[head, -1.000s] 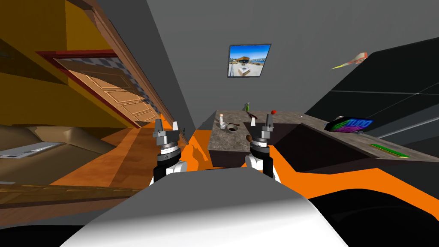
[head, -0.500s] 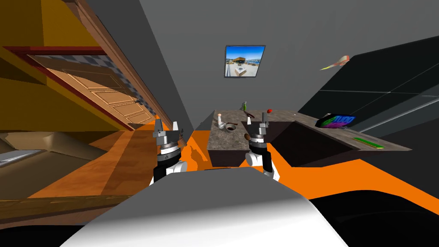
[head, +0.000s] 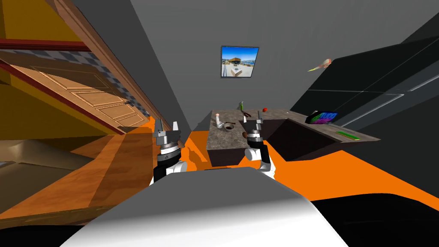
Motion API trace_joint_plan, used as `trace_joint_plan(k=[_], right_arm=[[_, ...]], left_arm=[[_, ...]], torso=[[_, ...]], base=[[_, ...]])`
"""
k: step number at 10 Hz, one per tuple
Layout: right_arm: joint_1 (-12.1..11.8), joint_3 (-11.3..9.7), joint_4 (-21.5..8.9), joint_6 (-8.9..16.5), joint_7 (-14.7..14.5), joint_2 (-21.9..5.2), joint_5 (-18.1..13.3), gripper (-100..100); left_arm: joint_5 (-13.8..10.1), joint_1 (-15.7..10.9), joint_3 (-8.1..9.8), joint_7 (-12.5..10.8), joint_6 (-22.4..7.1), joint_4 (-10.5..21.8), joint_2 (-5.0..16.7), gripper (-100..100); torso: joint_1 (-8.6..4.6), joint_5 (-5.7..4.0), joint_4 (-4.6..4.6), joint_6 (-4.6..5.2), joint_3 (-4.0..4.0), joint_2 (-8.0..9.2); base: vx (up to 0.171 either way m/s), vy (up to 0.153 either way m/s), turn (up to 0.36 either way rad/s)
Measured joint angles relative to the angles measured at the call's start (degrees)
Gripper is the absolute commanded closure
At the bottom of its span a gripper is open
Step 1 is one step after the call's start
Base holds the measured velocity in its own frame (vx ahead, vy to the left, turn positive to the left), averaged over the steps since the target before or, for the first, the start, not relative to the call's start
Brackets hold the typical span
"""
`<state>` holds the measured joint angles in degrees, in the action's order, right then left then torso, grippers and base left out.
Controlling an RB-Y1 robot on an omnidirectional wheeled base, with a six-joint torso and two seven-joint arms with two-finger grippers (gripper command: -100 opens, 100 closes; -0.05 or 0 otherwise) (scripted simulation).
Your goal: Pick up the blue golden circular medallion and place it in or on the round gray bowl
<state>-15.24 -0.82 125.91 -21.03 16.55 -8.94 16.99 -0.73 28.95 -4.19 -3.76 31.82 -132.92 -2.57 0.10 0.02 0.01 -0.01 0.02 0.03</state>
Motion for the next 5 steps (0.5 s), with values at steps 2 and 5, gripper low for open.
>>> trace_joint_plan(k=[2,5], right_arm=[[2.3,0.4,-1.7,2.4,3.1,-0.6,2.6,-100],[4.5,0.8,-3.2,6.0,6.7,-0.9,5.0,-100]], left_arm=[[0.0,0.0,0.0,0.0,0.0,0.0,0.0,0],[0.0,0.0,0.0,0.0,0.0,0.0,0.0,0]], torso=[[-0.02,-0.01,0.0,0.01,-0.01,-0.02],[-0.03,-0.01,0.0,0.0,-0.01,-0.01]], base=[[-0.013,0.021,-0.104],[-0.011,0.017,-0.084]])
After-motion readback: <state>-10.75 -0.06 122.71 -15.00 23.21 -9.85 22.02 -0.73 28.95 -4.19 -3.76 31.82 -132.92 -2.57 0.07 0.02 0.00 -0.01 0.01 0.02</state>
